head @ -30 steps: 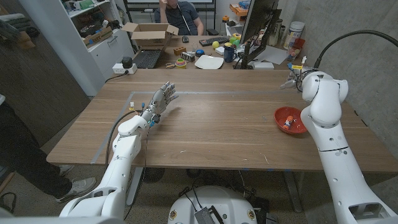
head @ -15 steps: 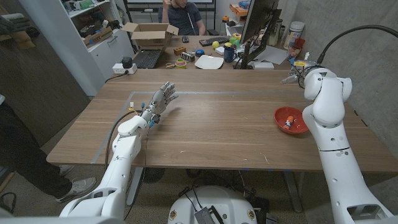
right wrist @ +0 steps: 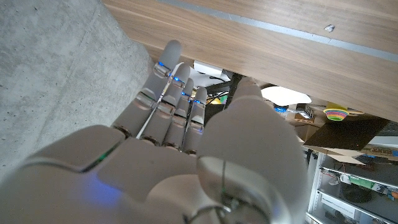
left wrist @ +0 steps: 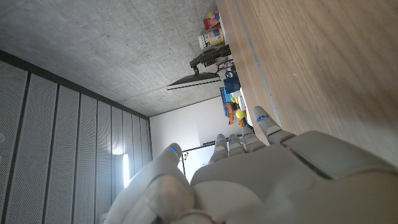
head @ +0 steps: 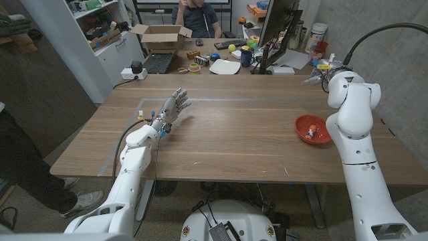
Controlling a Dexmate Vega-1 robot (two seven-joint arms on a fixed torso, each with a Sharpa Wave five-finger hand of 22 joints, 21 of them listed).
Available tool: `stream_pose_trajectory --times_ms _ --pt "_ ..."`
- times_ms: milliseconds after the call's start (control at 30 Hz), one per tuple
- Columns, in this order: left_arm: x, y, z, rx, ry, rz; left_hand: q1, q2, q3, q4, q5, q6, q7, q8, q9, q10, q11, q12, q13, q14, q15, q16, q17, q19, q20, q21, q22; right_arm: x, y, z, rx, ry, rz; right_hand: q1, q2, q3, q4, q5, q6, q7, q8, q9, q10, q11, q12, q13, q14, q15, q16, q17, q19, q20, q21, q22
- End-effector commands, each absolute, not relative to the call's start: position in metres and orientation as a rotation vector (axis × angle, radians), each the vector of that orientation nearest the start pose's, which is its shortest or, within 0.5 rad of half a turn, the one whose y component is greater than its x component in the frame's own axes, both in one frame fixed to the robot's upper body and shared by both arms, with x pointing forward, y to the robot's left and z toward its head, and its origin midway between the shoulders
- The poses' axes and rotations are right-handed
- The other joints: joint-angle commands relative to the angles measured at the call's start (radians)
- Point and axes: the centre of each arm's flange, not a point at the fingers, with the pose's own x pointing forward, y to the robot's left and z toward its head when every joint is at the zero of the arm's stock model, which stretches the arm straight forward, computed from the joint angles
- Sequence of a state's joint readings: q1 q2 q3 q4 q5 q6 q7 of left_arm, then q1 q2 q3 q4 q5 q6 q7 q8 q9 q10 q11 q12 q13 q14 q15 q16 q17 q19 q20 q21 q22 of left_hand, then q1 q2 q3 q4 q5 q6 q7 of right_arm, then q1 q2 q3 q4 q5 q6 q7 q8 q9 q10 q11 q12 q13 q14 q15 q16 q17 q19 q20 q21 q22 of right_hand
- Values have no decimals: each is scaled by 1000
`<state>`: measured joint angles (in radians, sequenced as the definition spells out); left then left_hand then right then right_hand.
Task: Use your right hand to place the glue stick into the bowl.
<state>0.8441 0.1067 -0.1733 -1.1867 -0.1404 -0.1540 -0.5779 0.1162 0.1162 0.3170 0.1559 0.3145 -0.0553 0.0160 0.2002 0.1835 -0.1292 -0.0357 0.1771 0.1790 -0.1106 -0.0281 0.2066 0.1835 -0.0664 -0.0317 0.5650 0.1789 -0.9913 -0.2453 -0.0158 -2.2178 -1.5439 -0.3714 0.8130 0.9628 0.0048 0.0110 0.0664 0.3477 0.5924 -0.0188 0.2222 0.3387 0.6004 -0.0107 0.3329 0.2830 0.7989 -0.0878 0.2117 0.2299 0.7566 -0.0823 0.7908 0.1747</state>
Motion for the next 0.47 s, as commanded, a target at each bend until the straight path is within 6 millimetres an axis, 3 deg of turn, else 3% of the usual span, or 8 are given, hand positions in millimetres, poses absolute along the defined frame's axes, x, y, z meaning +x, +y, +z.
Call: stream_pose_trajectory --times_ms 33,467 --pt "663 301 -54 22 -532 -368 -10 12 -3 3 7 4 -3 -1 3 -7 1 5 4 -8 0 -1 2 5 -1 -5 5 466 -298 123 -1433 -249 -601 0 10 -6 3 4 7 -2 5 0 9 -2 5 0 11 -130 5 2 6 -136 -8 2" --pt "665 303 -55 17 -528 -362 -10 12 -3 3 8 4 -3 -1 3 -7 0 5 4 -7 -1 -1 2 5 -1 -7 5 466 -295 122 -1427 -329 -642 2 14 -9 4 8 15 -7 6 -2 13 -8 9 0 14 -131 5 1 5 -135 -15 2"
